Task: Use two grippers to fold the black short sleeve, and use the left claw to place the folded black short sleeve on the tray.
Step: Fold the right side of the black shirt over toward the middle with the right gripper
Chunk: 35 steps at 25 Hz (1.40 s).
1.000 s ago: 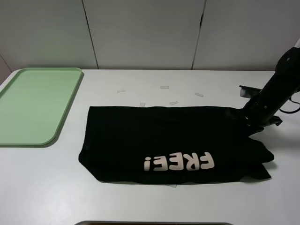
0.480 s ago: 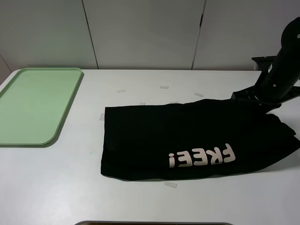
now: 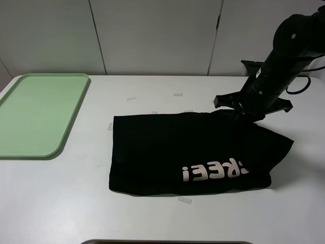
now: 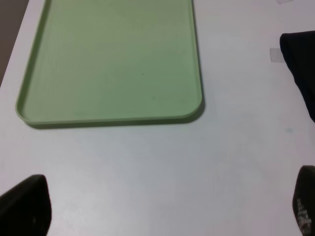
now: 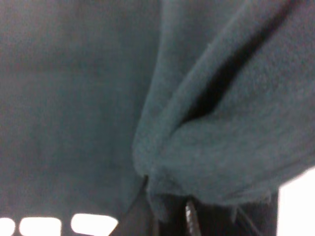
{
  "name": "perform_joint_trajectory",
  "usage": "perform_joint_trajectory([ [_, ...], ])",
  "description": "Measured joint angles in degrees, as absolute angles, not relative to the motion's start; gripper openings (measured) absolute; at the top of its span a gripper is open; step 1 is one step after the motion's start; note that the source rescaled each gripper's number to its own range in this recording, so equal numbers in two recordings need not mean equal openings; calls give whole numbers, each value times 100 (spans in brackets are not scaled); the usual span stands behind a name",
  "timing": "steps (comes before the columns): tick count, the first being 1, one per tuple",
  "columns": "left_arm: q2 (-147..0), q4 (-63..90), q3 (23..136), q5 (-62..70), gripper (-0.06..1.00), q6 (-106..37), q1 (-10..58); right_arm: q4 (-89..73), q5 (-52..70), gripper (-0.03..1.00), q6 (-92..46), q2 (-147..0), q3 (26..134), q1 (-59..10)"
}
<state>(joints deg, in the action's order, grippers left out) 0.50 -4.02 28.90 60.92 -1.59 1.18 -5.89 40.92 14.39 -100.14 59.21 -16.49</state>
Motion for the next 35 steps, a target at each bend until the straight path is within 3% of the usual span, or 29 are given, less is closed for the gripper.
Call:
perform_joint_trajectory([
  [12,50,-402,2890,6092,98,-159,118,-1338,3915,4,1088,-10081,5915,-2060],
  [16,50,-402,2890,6092,98,-159,118,-1716,3911,38,334,-10252,5915,-2128],
  [20,50,-402,2890,6097,98,-159,118,-2600,3972,85,-1002,-10251,5915,-2194],
  [22,50,-407,2890,6097,98,-159,118,-3327,4101,95,-1709,-10251,5915,-2248],
  [29,50,-407,2890,6097,98,-159,118,-5389,4754,100,-3715,-10251,5915,-2579],
  [33,50,-407,2890,6097,98,-159,118,-5424,4867,100,-4223,-10251,5915,-2618],
  [35,50,-407,2890,6097,98,-159,118,-4374,4756,100,-3966,-10192,5941,-2625],
])
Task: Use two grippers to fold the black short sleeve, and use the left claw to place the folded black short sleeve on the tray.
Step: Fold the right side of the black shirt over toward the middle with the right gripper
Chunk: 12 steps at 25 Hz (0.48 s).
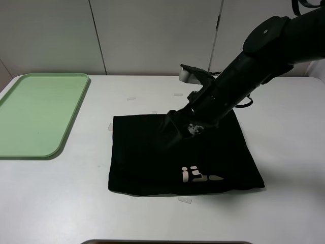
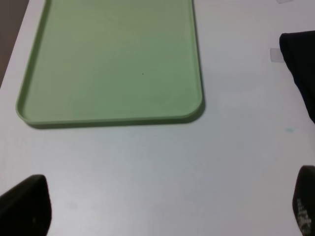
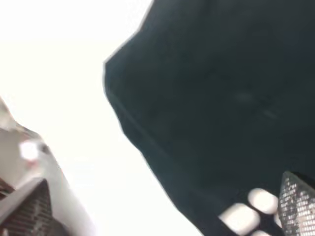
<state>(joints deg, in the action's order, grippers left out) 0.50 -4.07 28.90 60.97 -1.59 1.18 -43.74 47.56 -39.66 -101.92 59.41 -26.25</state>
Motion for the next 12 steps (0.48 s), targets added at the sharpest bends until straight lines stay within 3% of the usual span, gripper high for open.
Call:
perform_joint_trajectory([
  [12,50,-407,2890,6097,98,-159,118,-622,4615,100,-473,-9462,6442,-2536],
])
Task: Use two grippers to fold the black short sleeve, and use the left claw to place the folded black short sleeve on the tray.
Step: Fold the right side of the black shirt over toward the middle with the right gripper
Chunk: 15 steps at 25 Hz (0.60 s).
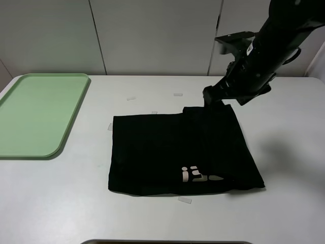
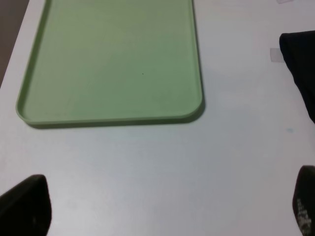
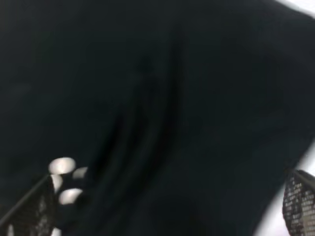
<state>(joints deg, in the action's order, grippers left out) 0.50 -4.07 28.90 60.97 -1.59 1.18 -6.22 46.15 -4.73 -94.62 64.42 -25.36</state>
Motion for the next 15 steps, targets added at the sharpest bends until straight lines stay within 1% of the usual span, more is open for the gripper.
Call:
perform_joint_trajectory([
  [4,50,-407,2890,6097,98,-159,118,-133,4207,100,-231,-9456,6286,-2303],
  [5,50,-407,2890,6097,98,-159,118,-85,4026,100,-221,-9456,6155,-2269],
  [6,50,-407,2890,6097,98,-159,118,0,3590,100,-207,-9456,5838,-2246],
  [7,50,-407,2890,6097,98,-159,118,0,3590,100,-207,-9456,5838,-2246],
  [11,50,-407,2890,6097,98,-159,118,108,2973,100,-102,-9454,5122,-2245],
  [15,50,-407,2890,6097,98,-159,118,262,2489,100,365,-9454,4482,-2245],
])
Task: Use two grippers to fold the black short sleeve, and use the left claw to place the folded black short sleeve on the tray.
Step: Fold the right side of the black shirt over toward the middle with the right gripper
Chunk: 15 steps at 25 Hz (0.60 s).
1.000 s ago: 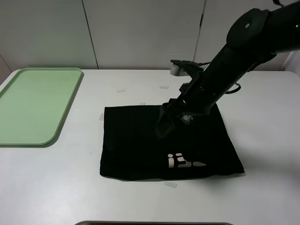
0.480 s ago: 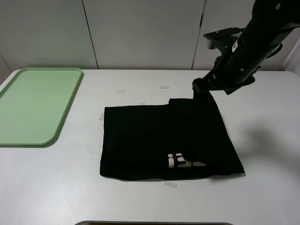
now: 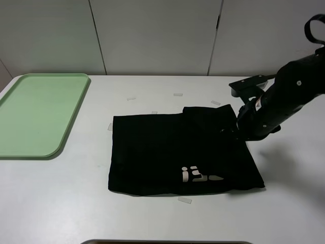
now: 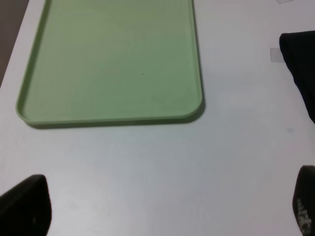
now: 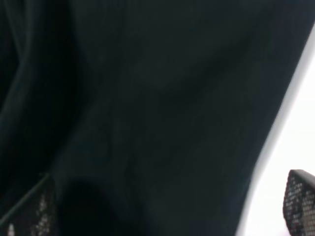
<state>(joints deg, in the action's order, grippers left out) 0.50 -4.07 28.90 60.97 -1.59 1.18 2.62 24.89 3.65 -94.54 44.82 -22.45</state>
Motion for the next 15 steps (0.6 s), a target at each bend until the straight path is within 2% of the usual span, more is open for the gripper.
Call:
perform_joint_trajectory([
  [5,50,-407,2890,6097,98,-159,118,236,1944,100,918,-9450,3974,-2617],
  [11,50,-407,2890,6092,98,-159,118,-275,1541,100,1217,-9574,3955,-3316],
  [15,50,-407,2890,6092,98,-159,118,-436,1477,100,1234,-9838,3955,-3540],
])
